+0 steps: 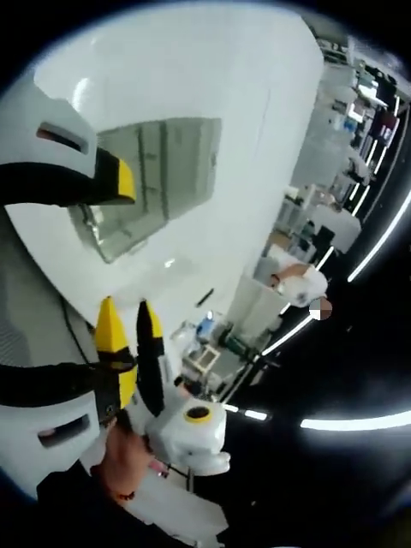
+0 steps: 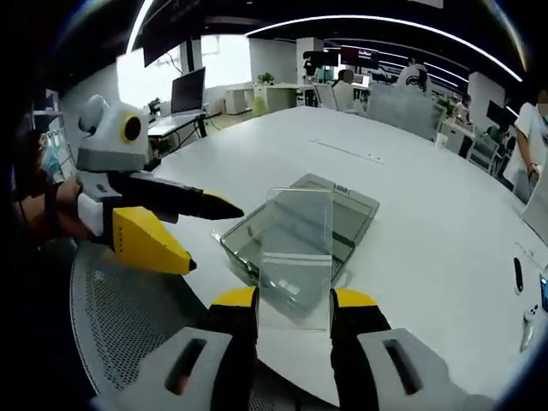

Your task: Insert the divider into the dual guide fixture by aligning both edges with the guide slots and pushing it downward to the bottom, including one-sided entry, uneven engagement, binding, and posture correction.

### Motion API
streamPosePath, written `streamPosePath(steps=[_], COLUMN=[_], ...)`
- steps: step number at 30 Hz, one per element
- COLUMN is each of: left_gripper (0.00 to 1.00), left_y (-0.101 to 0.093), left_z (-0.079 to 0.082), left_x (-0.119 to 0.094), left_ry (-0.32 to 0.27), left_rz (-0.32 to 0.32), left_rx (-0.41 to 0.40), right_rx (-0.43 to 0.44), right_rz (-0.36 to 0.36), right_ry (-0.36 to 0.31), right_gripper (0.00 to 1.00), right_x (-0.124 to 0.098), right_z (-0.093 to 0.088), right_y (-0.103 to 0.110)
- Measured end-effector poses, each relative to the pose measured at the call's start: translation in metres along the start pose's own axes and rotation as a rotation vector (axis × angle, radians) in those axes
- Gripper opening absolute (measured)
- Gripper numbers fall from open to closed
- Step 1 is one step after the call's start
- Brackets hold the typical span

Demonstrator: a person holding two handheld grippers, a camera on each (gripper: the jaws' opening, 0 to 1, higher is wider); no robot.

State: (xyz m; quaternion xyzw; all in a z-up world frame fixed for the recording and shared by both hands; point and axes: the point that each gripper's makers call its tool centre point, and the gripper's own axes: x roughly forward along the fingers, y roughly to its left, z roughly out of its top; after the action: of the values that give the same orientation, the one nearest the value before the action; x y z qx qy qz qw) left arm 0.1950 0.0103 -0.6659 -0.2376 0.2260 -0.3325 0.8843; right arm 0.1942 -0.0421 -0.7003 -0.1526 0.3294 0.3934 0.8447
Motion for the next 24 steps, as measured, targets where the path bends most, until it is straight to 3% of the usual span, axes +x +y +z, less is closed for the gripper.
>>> streamPosePath(steps=[8, 18, 24], left_gripper=[0.51, 0.22, 0.08], left_y=[0.004, 0.010, 0.011], left_z=[0.011, 0.020, 0.021], left_x=[0.004, 0.001, -0.003], left_ry=[-0.053, -0.105, -0.105], left_rz=[-0.004, 0.001, -0.001], left_rx=[-0.062, -0.115, -0.139], right_rx=[-0.009, -0.020, -0.017], right_rz=[0.031, 0.063, 0.088], right_ry=[-0.018, -0.033, -0.055], right_gripper=[0.28, 0.29, 0.29], right_x=[0.001, 0.001, -0.003], right_z=[0.007, 0.012, 0.017], right_y=[0.010, 0.022, 0.032])
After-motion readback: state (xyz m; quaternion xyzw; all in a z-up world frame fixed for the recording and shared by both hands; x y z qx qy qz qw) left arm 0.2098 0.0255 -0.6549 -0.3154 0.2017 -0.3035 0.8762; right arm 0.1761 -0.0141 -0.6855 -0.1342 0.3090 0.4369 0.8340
